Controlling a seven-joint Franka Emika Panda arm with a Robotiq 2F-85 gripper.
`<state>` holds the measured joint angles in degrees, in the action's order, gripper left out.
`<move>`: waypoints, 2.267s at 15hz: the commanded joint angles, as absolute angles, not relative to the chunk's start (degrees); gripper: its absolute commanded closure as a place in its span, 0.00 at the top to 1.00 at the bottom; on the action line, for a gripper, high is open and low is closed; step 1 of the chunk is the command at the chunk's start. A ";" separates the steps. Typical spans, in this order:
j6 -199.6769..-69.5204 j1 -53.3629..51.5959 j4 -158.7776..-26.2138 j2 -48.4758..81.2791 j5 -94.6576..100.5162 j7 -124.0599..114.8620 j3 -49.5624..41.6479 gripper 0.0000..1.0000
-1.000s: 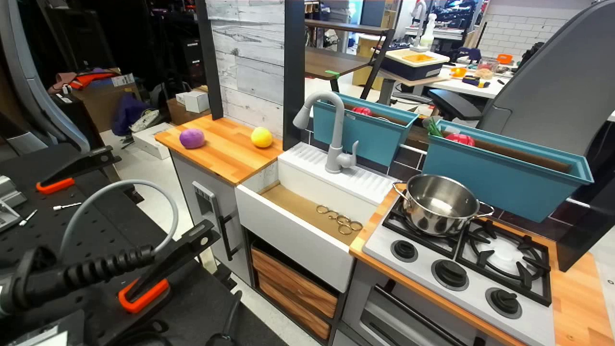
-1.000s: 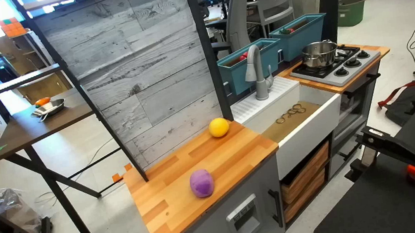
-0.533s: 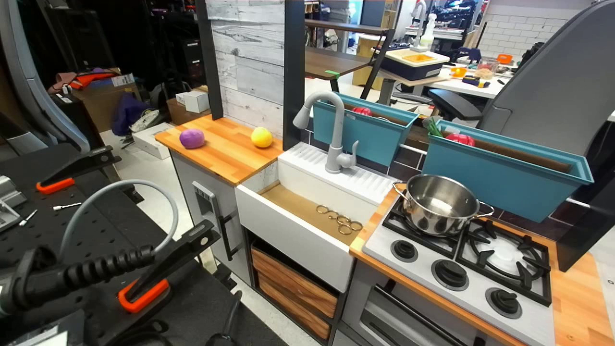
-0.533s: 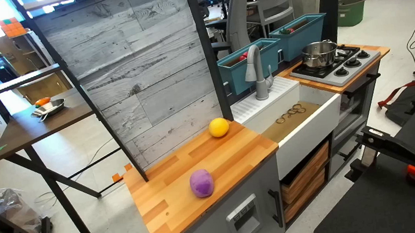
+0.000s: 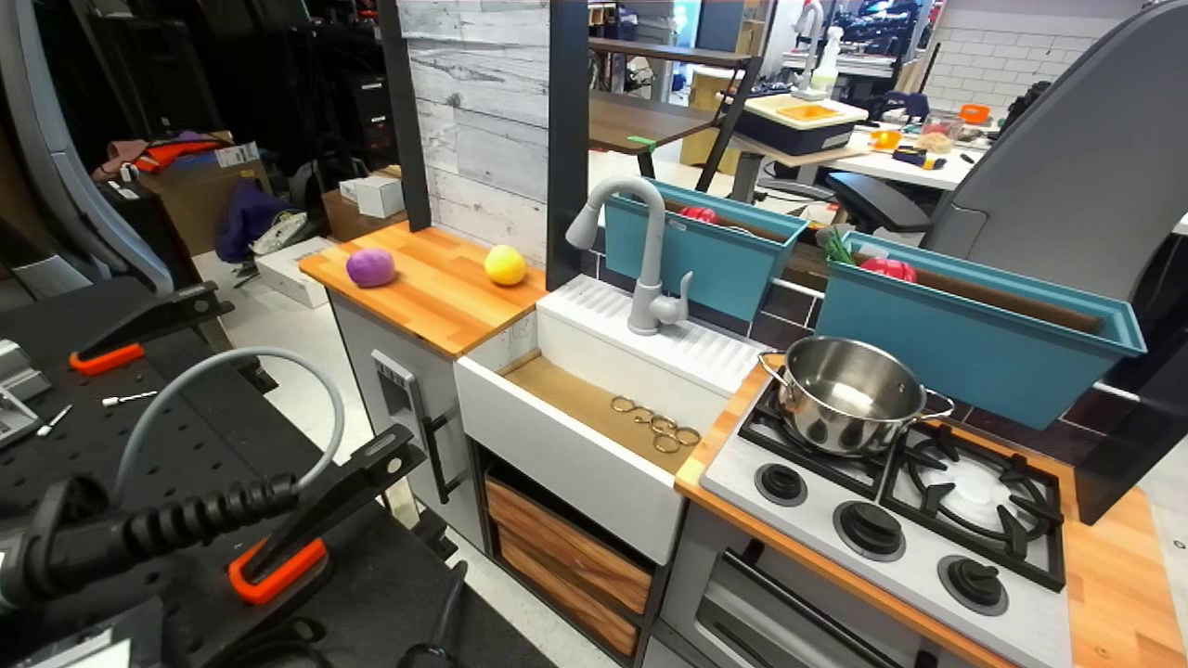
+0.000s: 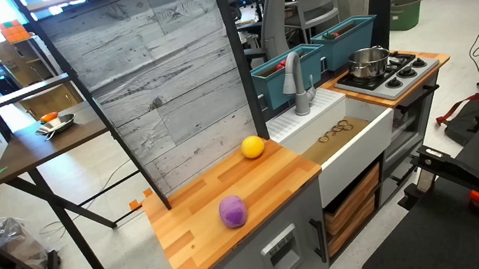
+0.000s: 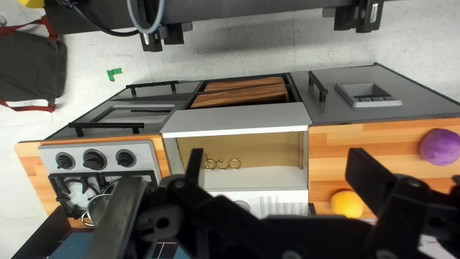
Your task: Push the grey tap to the right
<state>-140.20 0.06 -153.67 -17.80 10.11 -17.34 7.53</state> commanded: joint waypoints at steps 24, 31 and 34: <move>-159.08 -25.26 -99.78 52.14 53.39 -122.49 -17.22 1.00; -156.84 -29.22 -92.20 56.68 57.64 -129.25 -24.91 1.00; -154.93 -27.96 -91.14 57.35 59.10 -130.05 -24.69 1.00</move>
<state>-155.83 -27.99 -93.25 55.40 55.50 -122.63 -23.79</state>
